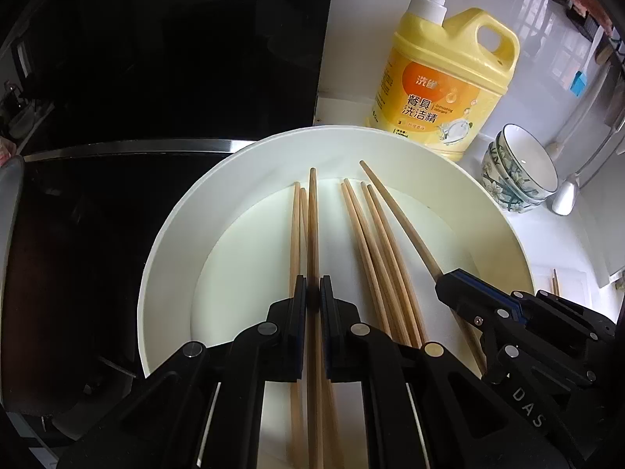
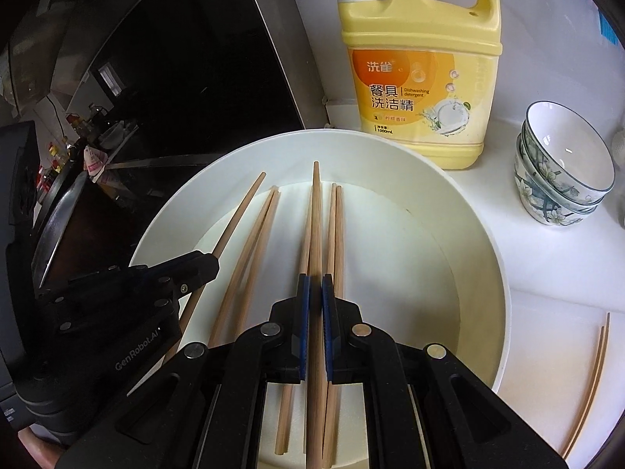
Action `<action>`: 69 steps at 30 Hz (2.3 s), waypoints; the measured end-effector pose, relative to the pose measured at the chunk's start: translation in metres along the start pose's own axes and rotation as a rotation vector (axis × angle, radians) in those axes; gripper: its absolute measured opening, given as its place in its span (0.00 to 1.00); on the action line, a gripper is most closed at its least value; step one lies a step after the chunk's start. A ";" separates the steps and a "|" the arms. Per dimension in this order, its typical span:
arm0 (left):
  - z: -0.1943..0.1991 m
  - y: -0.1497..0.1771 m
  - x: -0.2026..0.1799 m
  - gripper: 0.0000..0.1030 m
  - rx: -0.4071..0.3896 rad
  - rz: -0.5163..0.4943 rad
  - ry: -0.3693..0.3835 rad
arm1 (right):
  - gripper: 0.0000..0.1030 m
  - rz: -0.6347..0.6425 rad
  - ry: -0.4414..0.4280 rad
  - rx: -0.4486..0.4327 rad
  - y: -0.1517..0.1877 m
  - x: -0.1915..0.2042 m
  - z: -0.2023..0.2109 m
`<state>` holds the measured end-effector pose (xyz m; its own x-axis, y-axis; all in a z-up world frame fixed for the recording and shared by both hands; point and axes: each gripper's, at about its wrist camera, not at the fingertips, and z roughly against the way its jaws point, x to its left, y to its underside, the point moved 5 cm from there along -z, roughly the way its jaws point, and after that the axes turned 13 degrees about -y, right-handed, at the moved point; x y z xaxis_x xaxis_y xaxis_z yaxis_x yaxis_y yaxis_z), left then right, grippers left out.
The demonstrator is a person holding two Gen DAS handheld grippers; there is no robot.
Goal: Organize utensils
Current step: 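Open the left tool over the basin while the right tool releases its chopstick, then move both open tools back over the cutting board chopsticks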
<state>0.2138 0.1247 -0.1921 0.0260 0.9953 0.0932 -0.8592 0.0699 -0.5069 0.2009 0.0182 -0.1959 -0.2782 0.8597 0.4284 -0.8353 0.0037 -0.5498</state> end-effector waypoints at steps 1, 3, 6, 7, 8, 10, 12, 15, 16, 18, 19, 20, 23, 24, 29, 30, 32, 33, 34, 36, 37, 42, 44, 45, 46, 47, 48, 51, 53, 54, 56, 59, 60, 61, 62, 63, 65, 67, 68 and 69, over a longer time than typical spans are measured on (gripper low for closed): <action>-0.001 0.000 0.000 0.12 0.002 0.000 -0.004 | 0.06 -0.001 0.010 0.002 0.000 -0.001 0.000; 0.001 -0.001 0.004 0.36 0.003 0.008 -0.022 | 0.15 -0.006 0.027 -0.006 -0.001 -0.002 0.004; 0.012 -0.003 0.015 0.73 -0.052 0.042 -0.064 | 0.17 -0.009 0.041 -0.024 0.000 -0.005 0.013; 0.015 -0.003 0.017 0.73 -0.059 0.040 -0.076 | 0.18 -0.012 0.044 -0.027 0.001 -0.006 0.015; 0.015 -0.003 0.018 0.74 -0.054 0.033 -0.089 | 0.20 -0.017 0.047 -0.031 0.002 -0.007 0.018; 0.014 -0.001 0.022 0.79 -0.032 0.030 -0.116 | 0.25 -0.021 0.051 -0.039 0.005 -0.009 0.023; 0.016 0.003 0.027 0.82 -0.021 0.046 -0.116 | 0.30 -0.025 0.056 -0.044 0.008 -0.011 0.027; 0.017 0.008 0.032 0.83 -0.008 0.063 -0.120 | 0.30 -0.035 0.059 -0.043 0.012 -0.013 0.031; 0.018 0.009 0.032 0.83 -0.005 0.066 -0.118 | 0.30 -0.039 0.059 -0.042 0.013 -0.013 0.031; 0.021 0.011 0.032 0.84 -0.006 0.065 -0.117 | 0.35 -0.040 0.059 -0.040 0.015 -0.012 0.032; 0.022 0.012 0.033 0.85 -0.007 0.066 -0.118 | 0.36 -0.038 0.059 -0.042 0.015 -0.011 0.034; 0.024 0.014 0.033 0.85 -0.006 0.066 -0.118 | 0.37 -0.037 0.060 -0.043 0.015 -0.010 0.035; 0.027 0.015 0.032 0.86 -0.001 0.070 -0.107 | 0.41 -0.034 0.057 -0.049 0.016 -0.006 0.040; 0.029 0.016 0.033 0.86 -0.003 0.071 -0.104 | 0.42 -0.031 0.058 -0.050 0.017 -0.004 0.041; 0.038 0.017 0.032 0.92 -0.010 0.073 -0.084 | 0.49 -0.025 0.070 -0.060 0.020 0.001 0.049; 0.040 0.018 0.033 0.92 -0.015 0.074 -0.083 | 0.51 -0.027 0.076 -0.064 0.022 0.000 0.051; 0.045 0.019 0.034 0.92 -0.023 0.076 -0.079 | 0.54 -0.035 0.083 -0.071 0.024 0.000 0.055; 0.046 0.020 0.034 0.92 -0.025 0.075 -0.074 | 0.57 -0.041 0.085 -0.074 0.026 0.000 0.058; 0.048 0.021 0.034 0.93 -0.025 0.073 -0.072 | 0.58 -0.046 0.085 -0.076 0.027 0.001 0.060; 0.052 0.023 0.033 0.93 -0.032 0.063 -0.069 | 0.60 -0.054 0.090 -0.078 0.032 0.001 0.064; 0.054 0.024 0.033 0.93 -0.036 0.057 -0.069 | 0.61 -0.057 0.095 -0.080 0.034 0.001 0.067; 0.062 0.027 0.029 0.94 -0.062 0.029 -0.051 | 0.63 -0.077 0.127 -0.111 0.048 0.003 0.084; 0.066 0.028 0.025 0.94 -0.076 0.014 -0.036 | 0.64 -0.091 0.146 -0.131 0.056 0.000 0.093; 0.068 0.029 0.021 0.94 -0.085 0.005 -0.026 | 0.64 -0.098 0.155 -0.142 0.060 -0.001 0.097; 0.071 0.029 0.016 0.94 -0.096 -0.007 -0.012 | 0.64 -0.104 0.163 -0.151 0.065 -0.003 0.103; 0.073 0.030 0.010 0.94 -0.106 -0.023 -0.001 | 0.64 -0.111 0.174 -0.158 0.071 -0.005 0.108; 0.075 0.030 0.004 0.94 -0.111 -0.039 0.006 | 0.64 -0.117 0.185 -0.160 0.076 -0.007 0.113; 0.081 0.031 -0.019 0.94 -0.113 -0.082 0.046 | 0.64 -0.142 0.227 -0.163 0.094 -0.019 0.131; 0.087 0.032 -0.034 0.94 -0.119 -0.101 0.081 | 0.64 -0.167 0.257 -0.174 0.106 -0.030 0.146; 0.091 0.033 -0.042 0.94 -0.126 -0.109 0.094 | 0.64 -0.180 0.270 -0.179 0.111 -0.036 0.154; 0.097 0.035 -0.059 0.94 -0.132 -0.125 0.112 | 0.64 -0.209 0.296 -0.192 0.123 -0.050 0.171; 0.105 0.039 -0.084 0.94 -0.136 -0.139 0.134 | 0.64 -0.248 0.324 -0.211 0.140 -0.073 0.195; 0.108 0.041 -0.092 0.94 -0.137 -0.141 0.137 | 0.64 -0.255 0.331 -0.217 0.144 -0.081 0.204; 0.112 0.045 -0.101 0.94 -0.136 -0.143 0.140 | 0.64 -0.261 0.338 -0.222 0.149 -0.089 0.212; 0.115 0.048 -0.109 0.94 -0.135 -0.140 0.141 | 0.64 -0.264 0.342 -0.226 0.154 -0.096 0.220; 0.118 0.051 -0.117 0.94 -0.134 -0.135 0.142 | 0.64 -0.264 0.344 -0.229 0.159 -0.104 0.228; 0.125 0.059 -0.132 0.93 -0.133 -0.119 0.142 | 0.64 -0.252 0.335 -0.233 0.169 -0.121 0.242; 0.130 0.069 -0.147 0.94 -0.122 -0.093 0.114 | 0.65 -0.242 0.331 -0.222 0.179 -0.138 0.253; 0.132 0.074 -0.155 0.94 -0.112 -0.081 0.105 | 0.65 -0.241 0.322 -0.218 0.184 -0.147 0.258; 0.136 0.081 -0.163 0.94 -0.104 -0.069 0.106 | 0.65 -0.236 0.310 -0.222 0.189 -0.155 0.264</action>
<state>0.0708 -0.0410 -0.1318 0.1414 0.9890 0.0425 -0.7963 0.1392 -0.5887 -0.0386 -0.2490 -0.1767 0.0914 0.9346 0.3438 -0.7273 0.2985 -0.6180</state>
